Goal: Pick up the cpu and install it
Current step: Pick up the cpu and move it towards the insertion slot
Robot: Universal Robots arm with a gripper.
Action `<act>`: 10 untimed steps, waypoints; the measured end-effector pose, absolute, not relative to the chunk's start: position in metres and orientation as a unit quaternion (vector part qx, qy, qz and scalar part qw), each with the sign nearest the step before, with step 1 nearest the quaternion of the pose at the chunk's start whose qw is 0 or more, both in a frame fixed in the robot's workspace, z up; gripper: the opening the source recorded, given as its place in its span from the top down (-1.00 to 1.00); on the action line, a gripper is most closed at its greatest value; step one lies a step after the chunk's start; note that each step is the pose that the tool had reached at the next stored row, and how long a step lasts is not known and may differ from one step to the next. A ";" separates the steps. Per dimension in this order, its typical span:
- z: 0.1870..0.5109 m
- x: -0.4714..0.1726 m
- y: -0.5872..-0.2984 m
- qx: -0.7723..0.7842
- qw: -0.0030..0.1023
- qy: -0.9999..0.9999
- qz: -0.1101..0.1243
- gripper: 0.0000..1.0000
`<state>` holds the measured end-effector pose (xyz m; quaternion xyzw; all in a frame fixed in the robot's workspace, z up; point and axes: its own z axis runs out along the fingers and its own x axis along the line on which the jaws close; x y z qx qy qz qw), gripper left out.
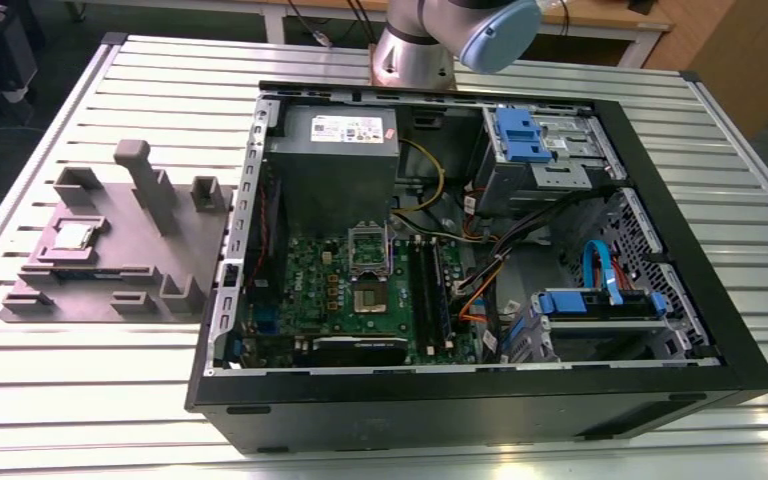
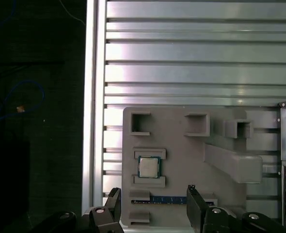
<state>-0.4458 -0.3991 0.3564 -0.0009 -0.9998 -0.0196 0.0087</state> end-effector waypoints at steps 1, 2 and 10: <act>0.356 -0.446 -0.399 -0.001 0.009 -1.000 -0.020 -0.29; 0.355 -0.446 -0.399 -0.001 0.009 -1.000 -0.020 -0.29; 0.352 -0.446 -0.399 -0.001 0.009 -1.000 -0.020 -0.29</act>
